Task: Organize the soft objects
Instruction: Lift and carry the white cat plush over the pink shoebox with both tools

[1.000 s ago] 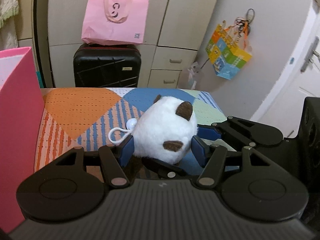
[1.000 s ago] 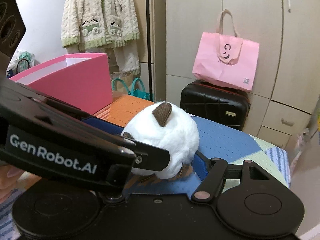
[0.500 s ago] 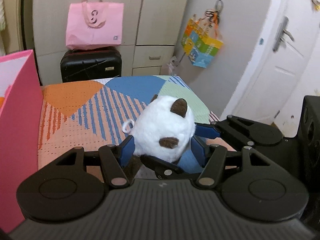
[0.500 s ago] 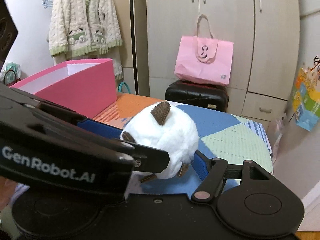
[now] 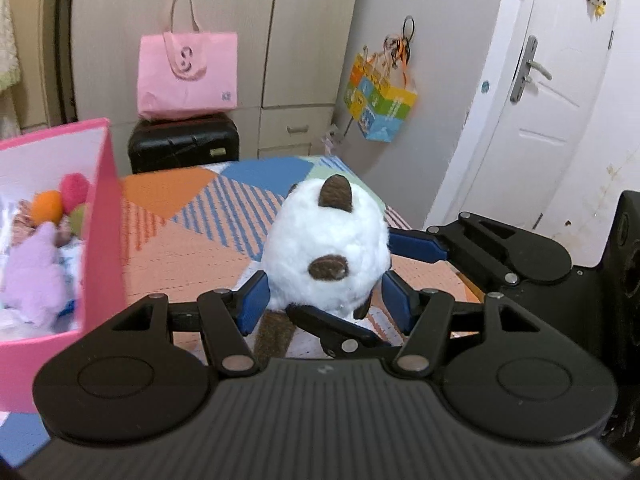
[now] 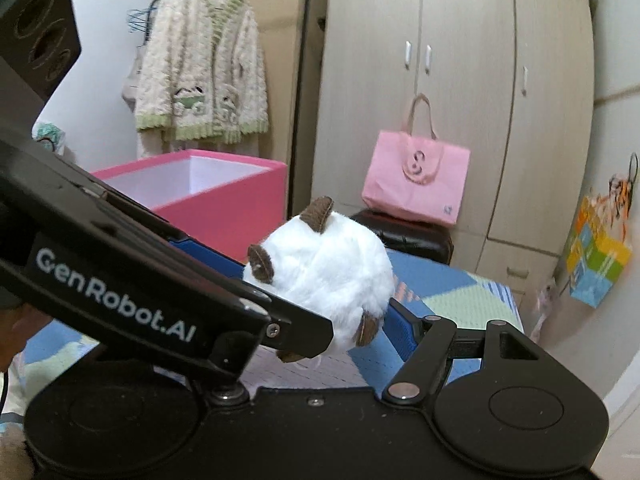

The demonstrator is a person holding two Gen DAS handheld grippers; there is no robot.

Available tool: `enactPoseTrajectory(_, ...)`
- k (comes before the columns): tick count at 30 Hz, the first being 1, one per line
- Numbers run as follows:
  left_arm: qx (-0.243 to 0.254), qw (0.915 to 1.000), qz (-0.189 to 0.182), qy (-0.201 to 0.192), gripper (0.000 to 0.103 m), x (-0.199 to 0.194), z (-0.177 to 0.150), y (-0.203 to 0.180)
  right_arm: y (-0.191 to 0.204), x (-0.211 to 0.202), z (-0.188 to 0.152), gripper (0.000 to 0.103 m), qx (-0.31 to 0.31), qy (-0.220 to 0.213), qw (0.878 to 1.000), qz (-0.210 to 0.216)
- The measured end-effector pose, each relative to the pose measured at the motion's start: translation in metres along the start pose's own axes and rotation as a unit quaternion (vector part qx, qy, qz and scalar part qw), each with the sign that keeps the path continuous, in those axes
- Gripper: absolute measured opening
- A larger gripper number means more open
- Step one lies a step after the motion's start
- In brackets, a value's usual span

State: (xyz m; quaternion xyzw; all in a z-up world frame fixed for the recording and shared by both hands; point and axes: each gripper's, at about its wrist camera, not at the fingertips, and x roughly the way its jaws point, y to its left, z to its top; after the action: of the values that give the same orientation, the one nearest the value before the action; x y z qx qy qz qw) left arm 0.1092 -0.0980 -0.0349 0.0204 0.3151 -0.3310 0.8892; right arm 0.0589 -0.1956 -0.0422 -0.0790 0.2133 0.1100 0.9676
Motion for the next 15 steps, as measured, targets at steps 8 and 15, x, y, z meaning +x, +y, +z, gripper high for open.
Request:
enactPoseTrajectory(8,0.001,0.9980,0.033,-0.053,0.060,-0.060,0.003,0.014,0.039,-0.020,0.036,0.075,-0.035,-0.037,0.999,0.018)
enactPoseTrajectory(15,-0.009,0.9959,0.065,-0.063,0.061,-0.092,0.026,0.047,0.066,-0.004,0.081,0.077,-0.066,-0.033,0.996,0.056)
